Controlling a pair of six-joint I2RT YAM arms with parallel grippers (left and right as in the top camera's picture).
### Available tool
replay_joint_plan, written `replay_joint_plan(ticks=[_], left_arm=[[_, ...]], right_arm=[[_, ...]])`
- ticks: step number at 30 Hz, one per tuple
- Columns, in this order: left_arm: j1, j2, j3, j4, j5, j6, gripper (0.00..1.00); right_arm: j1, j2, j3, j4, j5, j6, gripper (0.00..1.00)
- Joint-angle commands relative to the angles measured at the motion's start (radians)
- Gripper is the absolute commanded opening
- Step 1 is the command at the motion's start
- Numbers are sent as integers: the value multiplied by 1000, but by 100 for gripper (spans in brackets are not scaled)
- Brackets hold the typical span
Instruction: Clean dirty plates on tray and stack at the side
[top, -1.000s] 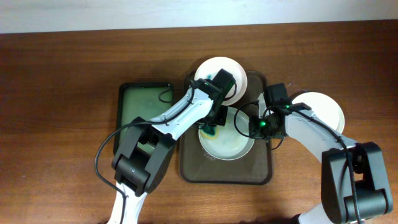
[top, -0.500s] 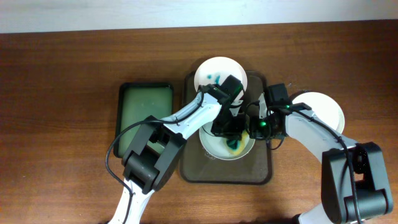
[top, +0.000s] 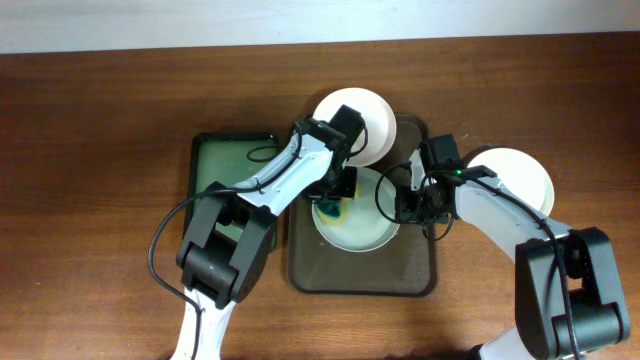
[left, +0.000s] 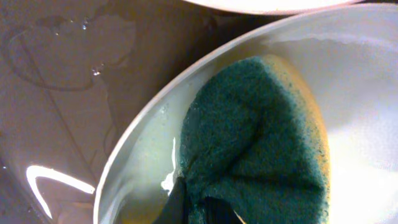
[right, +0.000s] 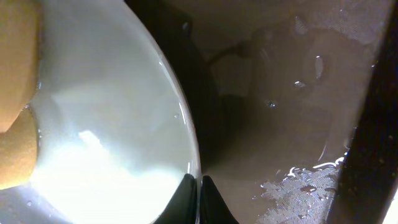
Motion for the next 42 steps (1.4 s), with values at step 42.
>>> replay_joint_plan(ticks=[42], left_arm=[[395,-442,-393,6,-271,32,18]], right_arm=[[151,-410,47,-207,418,14,4]])
